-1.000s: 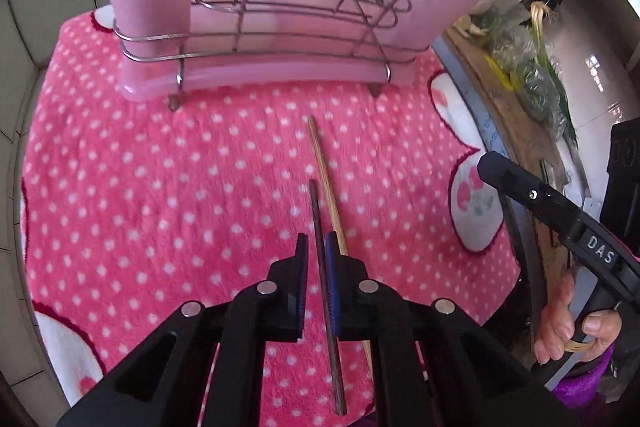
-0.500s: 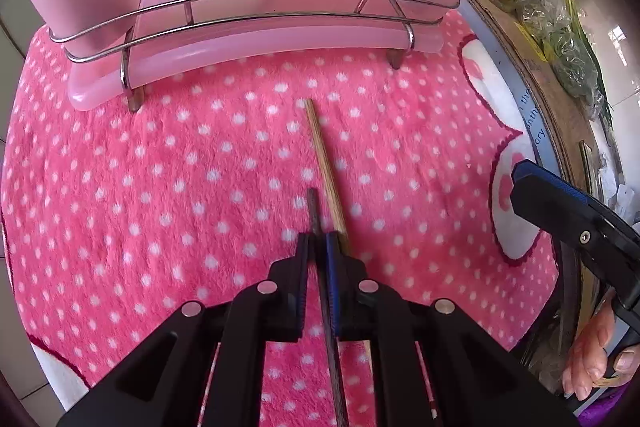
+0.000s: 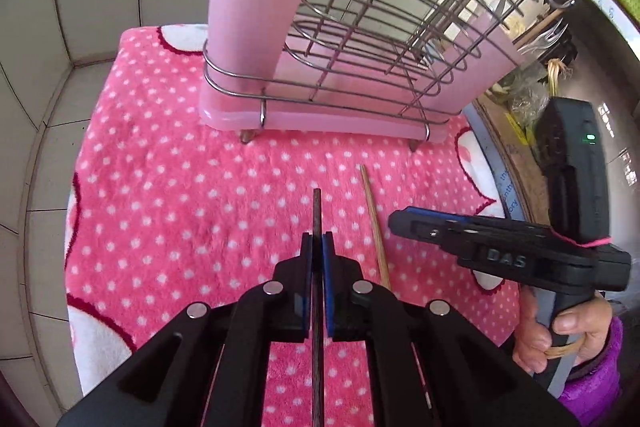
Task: Organize utensils
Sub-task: 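Grasp a dark stick with the left tool while the right tool grasps a wooden chopstick, then lift the dark stick and wooden chopstick up over the pink cup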
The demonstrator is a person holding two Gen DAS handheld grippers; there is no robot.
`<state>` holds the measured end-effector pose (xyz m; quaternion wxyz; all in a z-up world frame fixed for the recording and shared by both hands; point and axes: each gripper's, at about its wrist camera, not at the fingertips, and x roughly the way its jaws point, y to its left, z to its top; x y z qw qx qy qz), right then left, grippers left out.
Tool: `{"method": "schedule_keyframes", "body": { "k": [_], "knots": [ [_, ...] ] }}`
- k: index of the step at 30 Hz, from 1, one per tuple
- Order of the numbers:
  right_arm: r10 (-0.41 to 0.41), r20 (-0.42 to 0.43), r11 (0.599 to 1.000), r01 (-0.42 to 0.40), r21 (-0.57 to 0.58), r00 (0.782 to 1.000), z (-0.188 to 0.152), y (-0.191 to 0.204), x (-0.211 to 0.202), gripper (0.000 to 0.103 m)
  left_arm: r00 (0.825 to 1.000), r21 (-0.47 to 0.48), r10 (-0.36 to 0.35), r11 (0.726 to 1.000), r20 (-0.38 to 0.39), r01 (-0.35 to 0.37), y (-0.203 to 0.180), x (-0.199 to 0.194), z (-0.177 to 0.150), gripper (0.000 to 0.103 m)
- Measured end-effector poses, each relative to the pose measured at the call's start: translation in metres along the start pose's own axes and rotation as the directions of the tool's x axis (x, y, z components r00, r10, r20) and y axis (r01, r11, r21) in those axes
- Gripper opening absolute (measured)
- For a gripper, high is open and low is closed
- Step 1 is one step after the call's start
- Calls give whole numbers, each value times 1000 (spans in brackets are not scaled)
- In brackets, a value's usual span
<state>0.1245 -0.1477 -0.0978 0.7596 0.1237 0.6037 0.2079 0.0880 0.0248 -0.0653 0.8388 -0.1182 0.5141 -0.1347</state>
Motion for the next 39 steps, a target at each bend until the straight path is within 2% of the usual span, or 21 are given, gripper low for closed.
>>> {"method": "schedule_keyframes", "body": {
  "k": [6, 7, 8, 11, 14, 17, 21, 24, 26, 30, 33, 35, 39],
  "knots": [
    [-86, -81, 996, 86, -1, 993, 12, 12, 29, 19, 998, -1, -23, 1000, 58, 23, 7, -21, -2, 4],
    [-99, -75, 995, 99, -3, 992, 12, 13, 32, 16, 998, -1, -24, 1000, 61, 24, 6, -22, -1, 4],
    [-125, -62, 992, 125, -12, 990, 10, 13, 33, 9, 998, -1, -26, 1000, 65, 26, 6, -22, -1, 4],
    [-115, -32, 993, 115, -8, 993, 7, 13, 31, 8, 996, -2, -32, 999, 80, 32, 8, -27, -2, 4],
    [-84, 13, 996, 84, 12, 996, 1, 9, 20, 6, 994, -3, -33, 999, 103, 33, 10, -34, -3, 4],
    [-30, 95, 1000, 29, 8, 995, -10, 4, -3, 6, 990, -1, -38, 999, 137, 38, 11, -45, -5, 4],
    [26, 258, 999, -19, -28, 966, -30, 4, -53, 6, 977, 5, -39, 999, 210, 39, 10, -66, -2, 4],
    [38, 375, 998, -19, -52, 926, -37, 3, -92, 6, 958, 15, -51, 999, 283, 49, 8, -84, 2, 4],
    [37, 452, 998, -8, -65, 891, -41, 5, -116, 6, 941, 19, -62, 998, 334, 59, 5, -96, 4, 4],
    [41, 588, 997, 6, -78, 808, -45, 1, -165, 6, 899, 42, -74, 997, 431, 62, -3, -117, 10, 4],
    [41, 681, 996, 26, -88, 731, -42, 2, -202, 6, 868, 57, -74, 997, 490, 53, -9, -131, 17, 4],
    [50, 742, 994, 41, -104, 668, -38, 6, -225, 6, 841, 65, -82, 996, 535, 56, -13, -142, 23, 4],
    [62, 838, 987, 91, -132, 542, -28, 21, -256, 6, 766, 81, -94, 995, 635, 55, -22, -163, 40, 4]
  ]
}}
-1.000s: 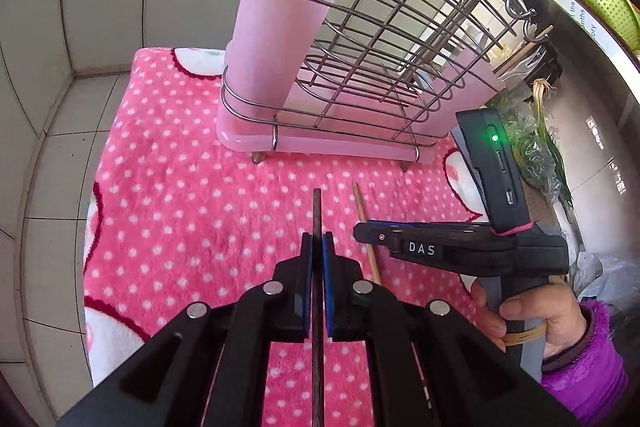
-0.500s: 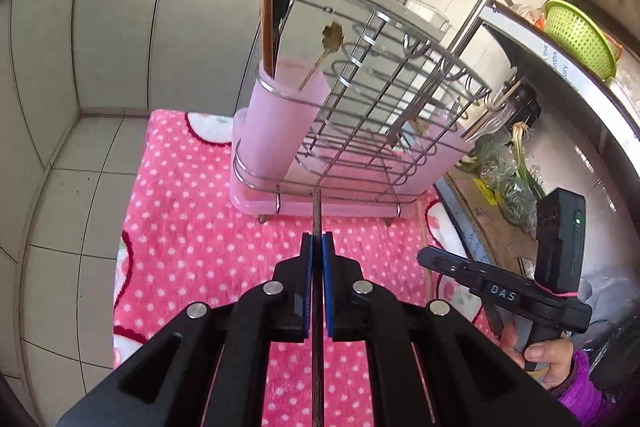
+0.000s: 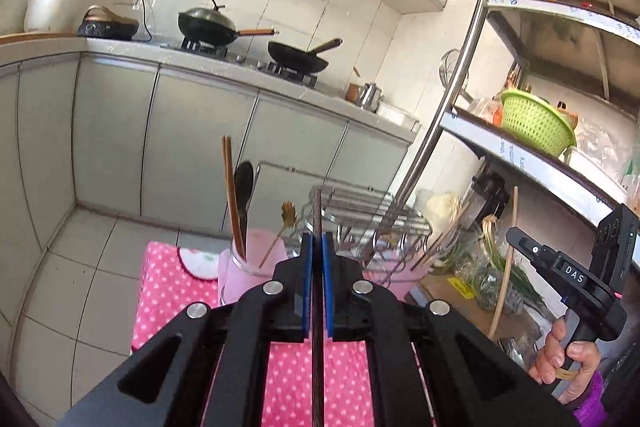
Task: Organize utensils
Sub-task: 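Lift the dark stick and wooden chopstick up over the pink cup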
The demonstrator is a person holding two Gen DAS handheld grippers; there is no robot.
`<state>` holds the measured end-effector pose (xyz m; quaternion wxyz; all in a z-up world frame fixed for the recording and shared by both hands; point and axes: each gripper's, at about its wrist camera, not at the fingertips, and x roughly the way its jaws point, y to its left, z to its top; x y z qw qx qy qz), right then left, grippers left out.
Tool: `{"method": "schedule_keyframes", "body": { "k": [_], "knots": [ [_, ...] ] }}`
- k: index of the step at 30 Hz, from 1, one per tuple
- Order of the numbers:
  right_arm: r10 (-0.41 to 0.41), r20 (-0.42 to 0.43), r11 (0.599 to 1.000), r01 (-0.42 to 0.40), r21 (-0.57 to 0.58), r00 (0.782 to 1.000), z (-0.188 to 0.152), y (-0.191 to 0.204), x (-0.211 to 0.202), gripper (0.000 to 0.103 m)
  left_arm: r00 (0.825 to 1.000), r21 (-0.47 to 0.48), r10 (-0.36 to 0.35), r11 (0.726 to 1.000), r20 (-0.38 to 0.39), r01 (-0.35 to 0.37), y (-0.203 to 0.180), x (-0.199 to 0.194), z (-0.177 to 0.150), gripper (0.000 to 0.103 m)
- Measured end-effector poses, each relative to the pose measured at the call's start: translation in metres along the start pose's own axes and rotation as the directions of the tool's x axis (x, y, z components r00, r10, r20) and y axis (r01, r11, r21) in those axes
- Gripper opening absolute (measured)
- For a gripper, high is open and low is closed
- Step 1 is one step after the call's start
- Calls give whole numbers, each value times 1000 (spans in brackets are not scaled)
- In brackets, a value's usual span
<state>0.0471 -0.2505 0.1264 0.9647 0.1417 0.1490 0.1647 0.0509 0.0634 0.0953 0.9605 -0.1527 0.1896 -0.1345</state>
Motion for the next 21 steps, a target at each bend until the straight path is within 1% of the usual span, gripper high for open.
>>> {"method": "schedule_keyframes", "body": {
  "k": [3, 7, 9, 12, 15, 18, 21],
  "knots": [
    [-27, 108, 998, 33, -54, 994, 17, 6, 6, 6, 997, 22, 9, 1000, 73, -10, -8, 5, 20, 4],
    [-56, 200, 994, 74, -84, 978, 30, 3, 18, 6, 990, 54, 34, 998, 140, -42, -15, 19, 41, 4],
    [-74, 239, 989, 101, -104, 968, 33, 3, 27, 6, 983, 65, 42, 996, 179, -55, -17, 25, 50, 4],
    [-85, 272, 986, 120, -115, 958, 39, 2, 40, 6, 967, 81, 63, 993, 246, -85, -16, 37, 60, 4],
    [-89, 309, 983, 133, -127, 947, 43, -1, 49, 6, 953, 96, 85, 989, 289, -117, -15, 50, 62, 4],
    [-86, 337, 980, 140, -139, 938, 45, -3, 59, 6, 944, 110, 113, 982, 310, -154, -13, 66, 61, 4],
    [-90, 342, 979, 146, -142, 935, 43, -6, 69, 6, 934, 116, 146, 974, 326, -193, -11, 81, 56, 4]
  ]
}}
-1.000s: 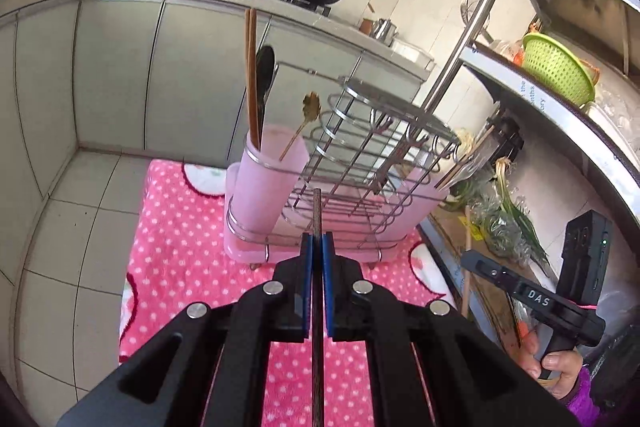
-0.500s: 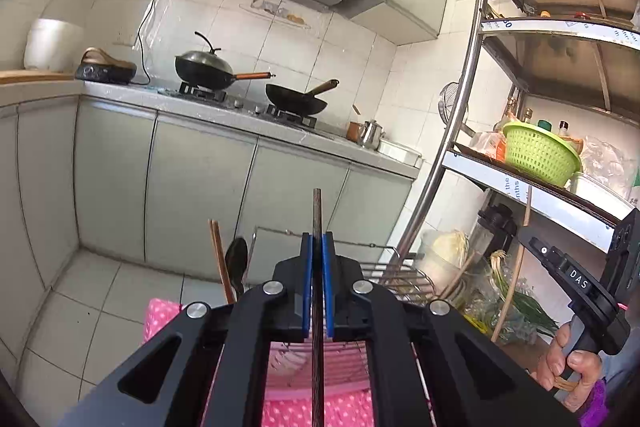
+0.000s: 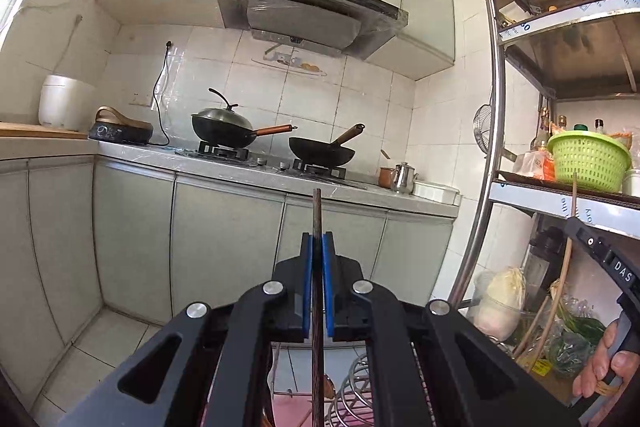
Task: Organize utensils
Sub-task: 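Lift the dark stick and wooden chopstick up over the pink cup, then lower both sticks into the pink cup and open both tools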
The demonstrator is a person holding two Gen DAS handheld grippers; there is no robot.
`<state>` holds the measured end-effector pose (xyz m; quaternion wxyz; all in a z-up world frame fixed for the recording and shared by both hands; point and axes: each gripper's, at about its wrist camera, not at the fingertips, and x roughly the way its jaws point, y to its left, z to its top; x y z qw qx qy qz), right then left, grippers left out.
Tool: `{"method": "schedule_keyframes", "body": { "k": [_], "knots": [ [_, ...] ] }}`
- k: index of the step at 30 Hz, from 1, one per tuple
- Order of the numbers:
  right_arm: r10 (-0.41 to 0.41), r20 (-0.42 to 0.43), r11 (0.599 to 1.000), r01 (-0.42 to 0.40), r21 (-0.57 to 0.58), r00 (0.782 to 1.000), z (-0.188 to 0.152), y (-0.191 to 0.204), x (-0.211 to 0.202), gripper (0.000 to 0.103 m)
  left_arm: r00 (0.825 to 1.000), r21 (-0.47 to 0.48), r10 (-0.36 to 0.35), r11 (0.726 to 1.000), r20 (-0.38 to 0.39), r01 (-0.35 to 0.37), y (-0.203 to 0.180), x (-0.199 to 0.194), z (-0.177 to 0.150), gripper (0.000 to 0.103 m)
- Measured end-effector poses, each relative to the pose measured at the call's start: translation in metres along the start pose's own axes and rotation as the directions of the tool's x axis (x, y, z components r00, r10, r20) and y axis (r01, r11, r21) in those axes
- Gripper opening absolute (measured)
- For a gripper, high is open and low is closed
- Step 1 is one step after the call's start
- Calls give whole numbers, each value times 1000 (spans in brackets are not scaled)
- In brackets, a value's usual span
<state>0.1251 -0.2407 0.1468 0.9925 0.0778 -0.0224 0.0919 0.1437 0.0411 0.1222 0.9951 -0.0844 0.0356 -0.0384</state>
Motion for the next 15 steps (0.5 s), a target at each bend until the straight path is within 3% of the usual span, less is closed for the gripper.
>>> {"method": "schedule_keyframes", "body": {
  "k": [11, 15],
  "knots": [
    [15, 7, 999, -15, -36, 1000, -19, 5, 21, 6, 992, 69, 109, 991, 57, -113, -5, 27, -35, 4],
    [24, 39, 997, -21, -69, 999, -9, 11, 21, 6, 992, 57, 102, 993, 68, -106, -4, 26, -35, 4]
  ]
}}
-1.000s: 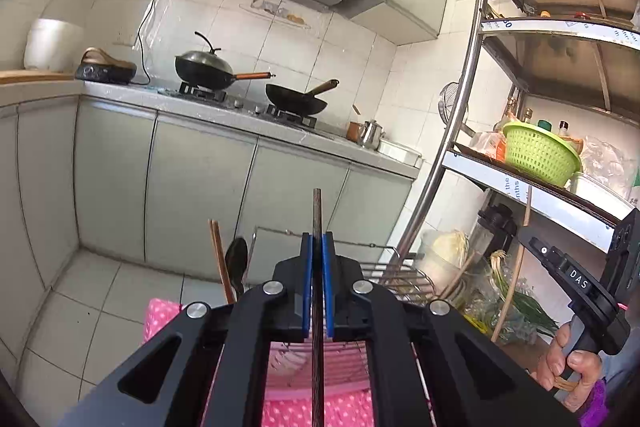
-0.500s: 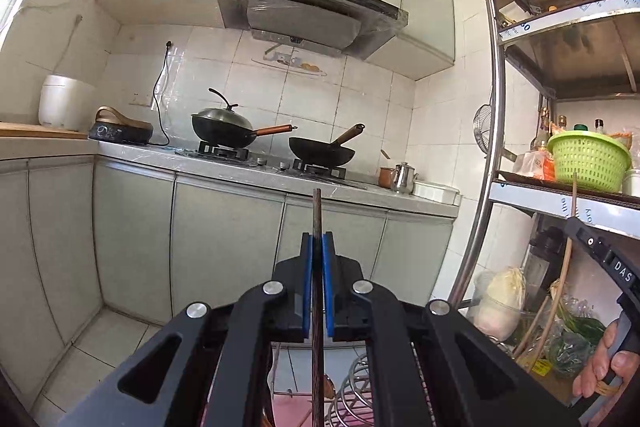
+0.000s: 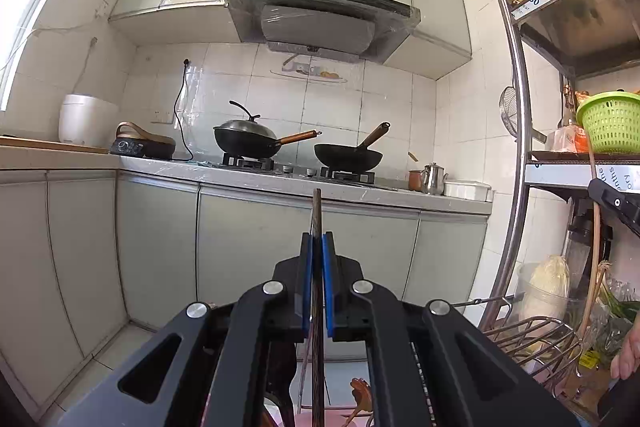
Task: Organize utensils
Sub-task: 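Lower both sticks into the pink cup and open both tools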
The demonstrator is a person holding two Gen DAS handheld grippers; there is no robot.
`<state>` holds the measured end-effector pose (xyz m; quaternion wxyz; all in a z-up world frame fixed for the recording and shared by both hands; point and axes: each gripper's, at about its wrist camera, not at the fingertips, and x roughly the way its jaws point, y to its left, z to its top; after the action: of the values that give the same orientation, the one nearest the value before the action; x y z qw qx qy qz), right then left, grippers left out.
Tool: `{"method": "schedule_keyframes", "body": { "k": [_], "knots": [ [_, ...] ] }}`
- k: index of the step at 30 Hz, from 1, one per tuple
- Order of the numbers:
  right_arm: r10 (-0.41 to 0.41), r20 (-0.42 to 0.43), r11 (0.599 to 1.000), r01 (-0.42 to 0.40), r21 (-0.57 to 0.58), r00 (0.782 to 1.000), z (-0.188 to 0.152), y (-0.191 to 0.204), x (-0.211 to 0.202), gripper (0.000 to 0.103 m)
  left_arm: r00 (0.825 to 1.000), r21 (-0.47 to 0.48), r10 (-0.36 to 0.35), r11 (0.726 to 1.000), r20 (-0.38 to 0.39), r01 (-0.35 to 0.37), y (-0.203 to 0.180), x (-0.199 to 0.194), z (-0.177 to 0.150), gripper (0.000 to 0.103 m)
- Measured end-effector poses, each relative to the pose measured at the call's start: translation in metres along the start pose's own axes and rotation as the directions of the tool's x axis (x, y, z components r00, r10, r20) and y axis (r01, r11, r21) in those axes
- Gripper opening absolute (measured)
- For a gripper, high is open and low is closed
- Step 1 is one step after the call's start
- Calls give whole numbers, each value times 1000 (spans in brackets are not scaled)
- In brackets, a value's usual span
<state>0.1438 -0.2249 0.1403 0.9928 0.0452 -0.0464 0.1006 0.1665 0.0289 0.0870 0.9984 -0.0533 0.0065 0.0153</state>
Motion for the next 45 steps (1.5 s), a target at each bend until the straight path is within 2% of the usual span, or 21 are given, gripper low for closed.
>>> {"method": "schedule_keyframes", "body": {
  "k": [9, 16, 21, 26, 29, 30, 32, 35, 39, 45],
  "knots": [
    [6, -56, 999, -4, 33, 998, -25, -5, 3, 6, 1000, -12, -19, 1000, -22, 18, 2, 4, -18, 4],
    [18, -152, 997, -7, 75, 988, -46, -8, -9, 6, 994, -55, -55, 997, -96, 50, 10, -7, -36, 4],
    [33, -285, 991, 4, 130, 958, -64, -14, -12, 6, 979, -46, -100, 995, -180, 93, 8, -22, -47, 4],
    [31, -381, 990, 24, 139, 924, -75, -15, -16, 6, 961, -31, -115, 993, -252, 111, 5, -31, -54, 6],
    [37, -439, 990, 26, 137, 898, -80, -14, -14, 8, 948, -42, -126, 992, -293, 119, 6, -32, -56, 19],
    [39, -461, 990, 30, 140, 887, -82, -14, -13, 9, 942, -50, -130, 991, -309, 121, 6, -33, -56, 28],
    [46, -481, 988, 30, 150, 875, -82, -16, -13, 24, 935, -60, -140, 990, -326, 127, 7, -35, -56, 29],
    [47, -480, 989, 28, 147, 876, -79, -16, -19, 41, 929, -64, -149, 989, -338, 135, 7, -42, -53, 29],
    [50, -492, 990, 21, 138, 869, -76, -15, -28, 44, 921, -61, -156, 988, -356, 144, 6, -53, -50, 29],
    [55, -507, 992, 11, 127, 860, -72, -13, -44, 50, 897, -64, -157, 988, -413, 144, 5, -65, -48, 29]
  ]
}}
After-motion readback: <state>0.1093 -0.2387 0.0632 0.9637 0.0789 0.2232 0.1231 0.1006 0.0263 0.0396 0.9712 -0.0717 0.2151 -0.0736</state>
